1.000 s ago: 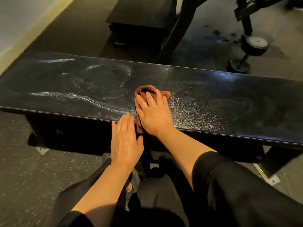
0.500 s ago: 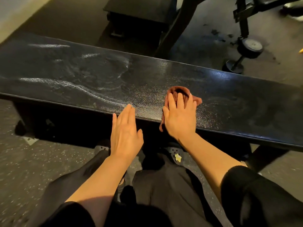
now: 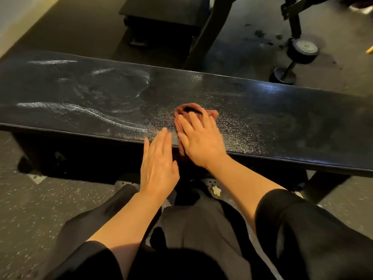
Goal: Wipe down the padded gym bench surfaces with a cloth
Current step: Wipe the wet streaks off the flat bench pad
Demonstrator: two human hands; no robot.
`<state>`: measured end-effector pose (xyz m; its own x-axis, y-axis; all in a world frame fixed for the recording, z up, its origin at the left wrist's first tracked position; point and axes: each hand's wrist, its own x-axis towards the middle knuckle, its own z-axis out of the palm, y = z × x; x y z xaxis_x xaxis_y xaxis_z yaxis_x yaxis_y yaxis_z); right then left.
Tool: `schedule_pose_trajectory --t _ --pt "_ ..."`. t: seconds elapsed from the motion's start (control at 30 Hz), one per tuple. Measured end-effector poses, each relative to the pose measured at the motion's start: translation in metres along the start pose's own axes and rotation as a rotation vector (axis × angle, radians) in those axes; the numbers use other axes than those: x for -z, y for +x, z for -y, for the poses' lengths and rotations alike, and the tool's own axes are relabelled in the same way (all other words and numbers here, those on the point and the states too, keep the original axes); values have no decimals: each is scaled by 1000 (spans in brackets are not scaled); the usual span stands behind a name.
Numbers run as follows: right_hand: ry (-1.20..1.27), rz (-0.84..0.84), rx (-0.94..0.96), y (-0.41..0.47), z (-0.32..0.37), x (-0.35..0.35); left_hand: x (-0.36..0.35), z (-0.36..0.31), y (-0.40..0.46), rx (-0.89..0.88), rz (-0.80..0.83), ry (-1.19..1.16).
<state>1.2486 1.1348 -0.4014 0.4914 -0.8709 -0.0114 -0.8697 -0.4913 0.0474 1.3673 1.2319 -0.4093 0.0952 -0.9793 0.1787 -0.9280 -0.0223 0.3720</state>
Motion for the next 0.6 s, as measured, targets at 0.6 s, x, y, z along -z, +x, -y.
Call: schedule_pose_trajectory --t 0.6 --pt "8 -9 -119 -47 -98 -1 -29 -66 33 -190 -54 -18"
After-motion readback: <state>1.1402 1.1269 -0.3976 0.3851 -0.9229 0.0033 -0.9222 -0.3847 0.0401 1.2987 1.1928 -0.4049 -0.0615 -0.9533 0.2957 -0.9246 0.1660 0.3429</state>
